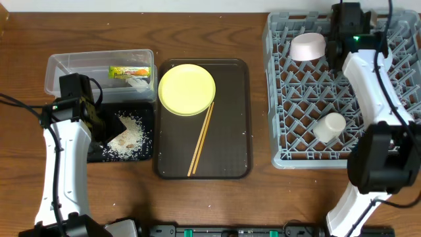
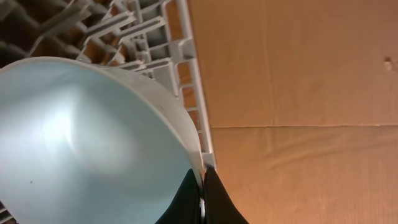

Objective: Sort waste into correct bins and load items into the dishwasher rack
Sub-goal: 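Move the right gripper to the yellow plate and grasp its edge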

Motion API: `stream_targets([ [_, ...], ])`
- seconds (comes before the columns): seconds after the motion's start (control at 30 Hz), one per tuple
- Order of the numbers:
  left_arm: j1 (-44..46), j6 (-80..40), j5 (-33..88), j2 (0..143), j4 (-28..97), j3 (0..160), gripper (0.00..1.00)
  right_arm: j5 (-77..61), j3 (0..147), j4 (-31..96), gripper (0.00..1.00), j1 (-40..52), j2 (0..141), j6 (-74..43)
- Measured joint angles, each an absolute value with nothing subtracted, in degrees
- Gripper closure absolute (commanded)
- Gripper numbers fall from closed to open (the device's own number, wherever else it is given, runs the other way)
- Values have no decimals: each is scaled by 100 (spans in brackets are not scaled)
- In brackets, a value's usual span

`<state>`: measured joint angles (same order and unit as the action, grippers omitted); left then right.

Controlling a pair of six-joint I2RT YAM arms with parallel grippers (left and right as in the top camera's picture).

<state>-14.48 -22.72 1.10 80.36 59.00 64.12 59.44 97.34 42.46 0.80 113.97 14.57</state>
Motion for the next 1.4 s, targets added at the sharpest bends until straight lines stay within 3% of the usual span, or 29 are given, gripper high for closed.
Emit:
stream_targets([
  [0.37,-1448,-2272,110,8036,5900,6412,31,6165,9734,4305,99,163,11601,1253],
  [0.73,-1448,-2272,113,8036,5907,6412,31,6276,9741,5339,98,611,11601,513],
  [0.93,-1448,-2272,110,8036,5920,6412,31,5961,9741,5830,82,764,11601,-110],
  [1.07,-1448,-2272,113,8036,5920,6412,31,5288,9741,5909,79,893,11616,-250],
  [1.23,-1448,-2272,110,8036,5922,6412,31,4630,9741,5944,66,917,11651,-497],
  [1.4,-1448,-2272,113,8036,5931,6412,31,4180,9741,5953,60,917,11640,-624],
])
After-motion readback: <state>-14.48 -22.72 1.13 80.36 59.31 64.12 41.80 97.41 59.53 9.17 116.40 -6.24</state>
